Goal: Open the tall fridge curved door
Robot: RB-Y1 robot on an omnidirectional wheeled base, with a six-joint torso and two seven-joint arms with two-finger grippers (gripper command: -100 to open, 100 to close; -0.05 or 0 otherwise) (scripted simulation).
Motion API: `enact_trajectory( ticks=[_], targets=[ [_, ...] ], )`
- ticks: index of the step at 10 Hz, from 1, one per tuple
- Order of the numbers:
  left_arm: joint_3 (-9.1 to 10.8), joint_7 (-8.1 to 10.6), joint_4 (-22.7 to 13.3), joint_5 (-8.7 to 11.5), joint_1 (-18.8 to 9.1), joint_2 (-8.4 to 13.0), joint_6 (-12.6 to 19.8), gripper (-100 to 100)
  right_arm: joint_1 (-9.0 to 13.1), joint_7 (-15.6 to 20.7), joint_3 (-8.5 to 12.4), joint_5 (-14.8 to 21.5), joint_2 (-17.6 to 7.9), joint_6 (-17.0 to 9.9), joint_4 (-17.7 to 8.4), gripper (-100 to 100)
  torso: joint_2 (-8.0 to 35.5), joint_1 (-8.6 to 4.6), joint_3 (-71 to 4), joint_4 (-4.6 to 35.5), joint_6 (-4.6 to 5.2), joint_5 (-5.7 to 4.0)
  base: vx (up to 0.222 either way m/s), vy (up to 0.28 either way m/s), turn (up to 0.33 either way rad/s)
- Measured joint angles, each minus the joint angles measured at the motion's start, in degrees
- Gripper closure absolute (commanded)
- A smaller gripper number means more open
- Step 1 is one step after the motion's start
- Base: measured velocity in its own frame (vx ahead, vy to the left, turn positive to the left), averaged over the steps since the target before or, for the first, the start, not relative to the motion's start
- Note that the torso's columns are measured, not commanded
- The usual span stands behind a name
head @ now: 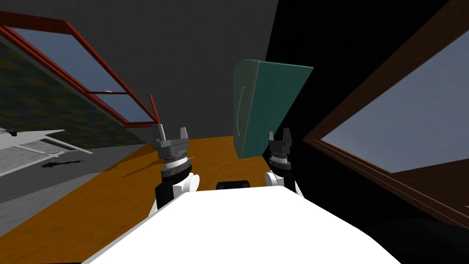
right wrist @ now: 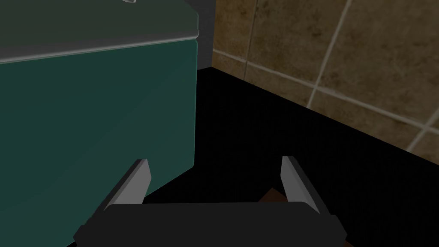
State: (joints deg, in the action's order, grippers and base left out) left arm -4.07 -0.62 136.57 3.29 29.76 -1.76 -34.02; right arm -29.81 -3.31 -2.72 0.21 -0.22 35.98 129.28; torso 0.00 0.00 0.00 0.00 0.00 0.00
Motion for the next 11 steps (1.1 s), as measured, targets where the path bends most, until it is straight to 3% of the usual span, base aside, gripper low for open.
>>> enact_trajectory(
  ticks=[2,9,10,11],
  targets=[
    [0.0,0.0,0.0,0.0,0.0,0.0,0.0,0,0.0,0.0,0.0,0.0,0.0,0.0,0.0,0,5.97,0.0,-12.0,6.0,0.0,0.0,0.0,0.0,0.0],
    [0.0,0.0,0.02,0.0,0.0,0.0,0.0,0,0.0,0.0,0.0,0.0,0.0,0.01,0.02,0,35.39,0.0,-70.73,35.37,0.0,0.0,0.0,0.0,0.0],
    [0.0,0.0,0.02,0.0,0.0,0.0,-0.01,0,0.0,0.0,0.0,0.0,0.0,0.01,0.02,-100,39.62,0.0,-79.19,39.6,0.0,0.0,0.024,0.002,-0.046],
    [0.0,0.0,0.0,0.0,0.01,0.0,0.0,0,0.09,0.48,-0.15,0.13,-0.96,0.01,-0.17,-100,41.5,0.0,-83.16,41.48,0.01,0.0,0.045,0.013,-0.073]
  ],
)
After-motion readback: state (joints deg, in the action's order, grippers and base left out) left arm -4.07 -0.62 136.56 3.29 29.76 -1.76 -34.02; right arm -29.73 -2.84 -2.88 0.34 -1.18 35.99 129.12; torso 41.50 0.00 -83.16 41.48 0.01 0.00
